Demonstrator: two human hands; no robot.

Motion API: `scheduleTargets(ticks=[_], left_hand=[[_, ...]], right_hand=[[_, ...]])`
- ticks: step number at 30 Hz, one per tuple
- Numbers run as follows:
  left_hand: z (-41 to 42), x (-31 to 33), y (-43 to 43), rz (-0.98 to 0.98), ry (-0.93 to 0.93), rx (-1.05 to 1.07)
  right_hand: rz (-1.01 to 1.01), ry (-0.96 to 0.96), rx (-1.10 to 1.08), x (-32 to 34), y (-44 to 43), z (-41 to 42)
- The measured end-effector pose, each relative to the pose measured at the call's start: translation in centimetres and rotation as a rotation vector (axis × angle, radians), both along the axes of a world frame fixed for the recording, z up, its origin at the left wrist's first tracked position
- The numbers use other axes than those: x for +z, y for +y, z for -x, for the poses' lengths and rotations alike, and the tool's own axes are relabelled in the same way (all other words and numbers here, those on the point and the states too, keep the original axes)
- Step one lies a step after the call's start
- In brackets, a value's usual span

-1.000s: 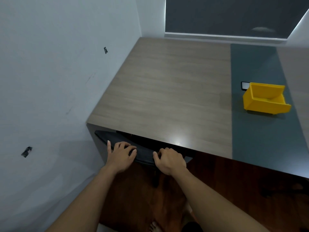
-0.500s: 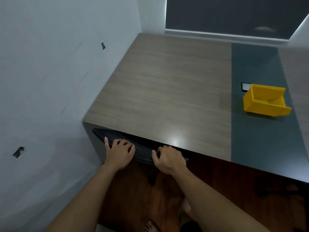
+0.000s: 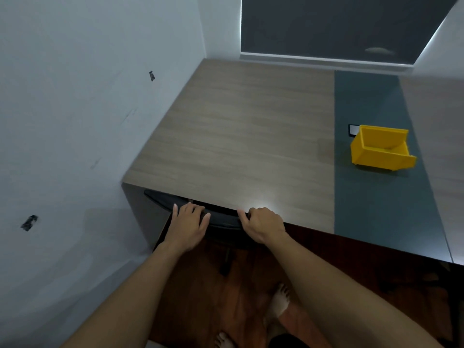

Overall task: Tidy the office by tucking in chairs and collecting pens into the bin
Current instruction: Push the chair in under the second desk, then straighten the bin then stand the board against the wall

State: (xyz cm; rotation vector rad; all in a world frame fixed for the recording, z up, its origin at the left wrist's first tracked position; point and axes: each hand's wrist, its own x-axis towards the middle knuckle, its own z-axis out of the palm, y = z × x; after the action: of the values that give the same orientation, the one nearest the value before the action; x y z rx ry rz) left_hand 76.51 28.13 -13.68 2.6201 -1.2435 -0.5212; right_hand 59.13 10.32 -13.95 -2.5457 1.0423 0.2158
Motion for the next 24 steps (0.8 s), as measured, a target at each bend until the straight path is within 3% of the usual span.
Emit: scheduleTargets(ticks=[7, 14, 24], left_hand=[[4.6, 2.5, -3.3, 0.165, 0.127, -0.136], [12.4, 3.7, -8.8, 0.197, 0.158, -0.329], [23.9, 1.7, -17.0, 0.174, 0.177, -0.395]], right_hand=[[-0.065, -0.092, -0.223, 1.3, -4.2, 8.7], [-0.084, -0.107, -0.417, 2.2, -7.5, 20.4], [-0.132, -0.088, -0.476, 1.3, -14.9, 36.6]])
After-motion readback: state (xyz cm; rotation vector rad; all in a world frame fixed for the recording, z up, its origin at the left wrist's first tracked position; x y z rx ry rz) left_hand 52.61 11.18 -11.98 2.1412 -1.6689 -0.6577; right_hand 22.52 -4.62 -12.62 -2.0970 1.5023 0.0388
